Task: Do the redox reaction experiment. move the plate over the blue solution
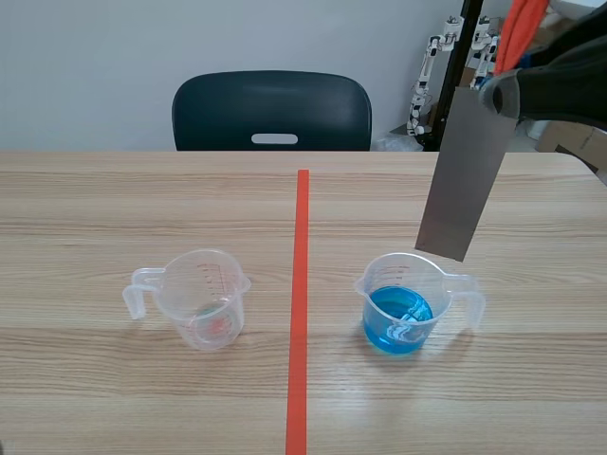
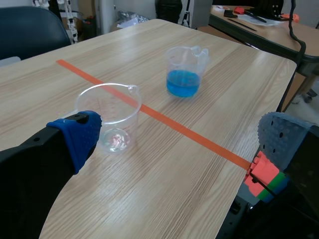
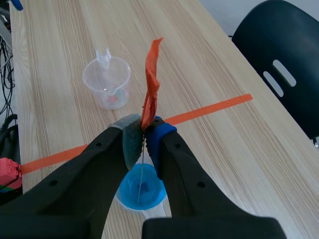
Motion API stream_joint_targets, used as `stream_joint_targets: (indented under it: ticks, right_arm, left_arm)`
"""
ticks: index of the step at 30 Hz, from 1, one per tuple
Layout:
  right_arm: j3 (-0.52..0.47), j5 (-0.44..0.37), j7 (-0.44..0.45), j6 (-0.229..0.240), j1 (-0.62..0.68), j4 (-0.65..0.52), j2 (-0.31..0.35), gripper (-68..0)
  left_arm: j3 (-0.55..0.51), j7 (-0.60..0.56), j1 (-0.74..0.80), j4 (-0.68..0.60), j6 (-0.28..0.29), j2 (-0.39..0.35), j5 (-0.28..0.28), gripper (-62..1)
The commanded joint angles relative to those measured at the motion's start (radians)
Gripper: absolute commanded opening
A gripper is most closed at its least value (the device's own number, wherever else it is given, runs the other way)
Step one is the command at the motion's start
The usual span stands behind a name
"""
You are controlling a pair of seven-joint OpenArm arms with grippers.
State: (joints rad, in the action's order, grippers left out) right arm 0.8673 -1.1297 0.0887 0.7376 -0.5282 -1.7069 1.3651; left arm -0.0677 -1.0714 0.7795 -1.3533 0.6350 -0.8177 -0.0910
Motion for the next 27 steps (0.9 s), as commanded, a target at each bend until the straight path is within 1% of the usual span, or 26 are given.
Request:
stream_joint_targets:
  ticks: [1,3,5,7,9,13,17,24,27]
  right_arm:
    - [-0.004,-0.005,0.032,0.008,-0.014,-0.025,0.018,-66.9]
    - [-0.004,0.012,0.069,0.008,-0.008,-0.034,0.034,-66.9]
    - [-0.004,0.031,0.126,0.008,0.002,-0.042,0.051,-66.9]
    - [-0.004,0.051,0.148,0.008,0.002,-0.051,0.064,-66.9]
    - [-0.004,0.070,0.163,0.008,0.002,-0.054,0.068,-66.9]
    - [-0.004,0.107,0.165,0.008,0.002,-0.053,0.067,-66.9]
    - [-0.004,0.109,0.181,0.008,0.002,-0.053,0.067,-66.9]
    - [-0.004,0.109,0.188,0.008,0.002,-0.053,0.067,-66.9]
    - [-0.004,0.109,0.192,0.008,0.002,-0.053,0.067,-66.9]
  left_arm:
    - [0.000,-0.005,-0.011,-0.021,0.018,-0.001,-0.017,1.4]
    - [0.000,0.016,-0.032,-0.034,0.044,0.000,-0.017,1.4]
    - [0.000,0.061,-0.063,-0.050,0.061,0.000,-0.018,1.4]
    - [0.000,0.119,-0.095,-0.066,0.061,0.000,-0.018,1.4]
    - [0.000,0.150,-0.121,-0.082,0.061,0.003,-0.019,1.4]
    - [0.000,0.154,-0.162,-0.112,0.061,0.003,-0.020,1.4]
    - [0.000,0.183,-0.195,-0.139,0.061,0.012,-0.020,1.4]
    - [0.002,0.262,-0.262,-0.165,0.061,0.059,-0.020,1.4]
    - [0.004,0.269,-0.279,-0.169,0.061,0.086,-0.018,1.4]
